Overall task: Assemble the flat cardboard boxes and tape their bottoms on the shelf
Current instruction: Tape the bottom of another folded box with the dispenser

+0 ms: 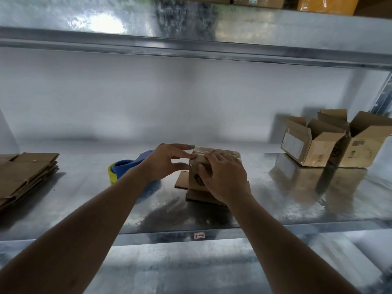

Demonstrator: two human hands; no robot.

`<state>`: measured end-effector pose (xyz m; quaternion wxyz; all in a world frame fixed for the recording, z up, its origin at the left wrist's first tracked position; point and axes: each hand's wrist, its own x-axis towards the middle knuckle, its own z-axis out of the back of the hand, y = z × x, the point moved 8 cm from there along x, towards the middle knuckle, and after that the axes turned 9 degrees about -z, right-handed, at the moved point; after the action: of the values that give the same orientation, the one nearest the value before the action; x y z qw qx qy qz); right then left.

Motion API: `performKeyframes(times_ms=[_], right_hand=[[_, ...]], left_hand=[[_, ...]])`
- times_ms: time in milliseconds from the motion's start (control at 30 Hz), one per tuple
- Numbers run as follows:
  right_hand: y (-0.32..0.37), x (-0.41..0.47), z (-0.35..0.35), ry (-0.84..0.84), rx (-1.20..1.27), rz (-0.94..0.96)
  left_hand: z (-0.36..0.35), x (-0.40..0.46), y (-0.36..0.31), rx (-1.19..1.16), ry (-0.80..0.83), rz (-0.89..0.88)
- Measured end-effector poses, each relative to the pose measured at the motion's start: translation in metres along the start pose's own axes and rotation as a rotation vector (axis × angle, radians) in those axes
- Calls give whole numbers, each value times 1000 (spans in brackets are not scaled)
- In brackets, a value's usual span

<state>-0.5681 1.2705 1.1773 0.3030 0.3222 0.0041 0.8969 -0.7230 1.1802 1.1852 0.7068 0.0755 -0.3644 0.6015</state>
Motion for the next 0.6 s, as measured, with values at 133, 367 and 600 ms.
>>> performKeyframes(times_ms=[133, 367, 600], right_hand=[[-4, 1, 2, -10, 6, -6], [-5, 2, 2, -32, 35, -5], [-6, 3, 1, -74, 38, -22]], left_hand=[[-3, -1, 7, -128, -64, 24], [12, 24, -5, -8, 84, -111], [12, 36, -4, -6, 154, -95]])
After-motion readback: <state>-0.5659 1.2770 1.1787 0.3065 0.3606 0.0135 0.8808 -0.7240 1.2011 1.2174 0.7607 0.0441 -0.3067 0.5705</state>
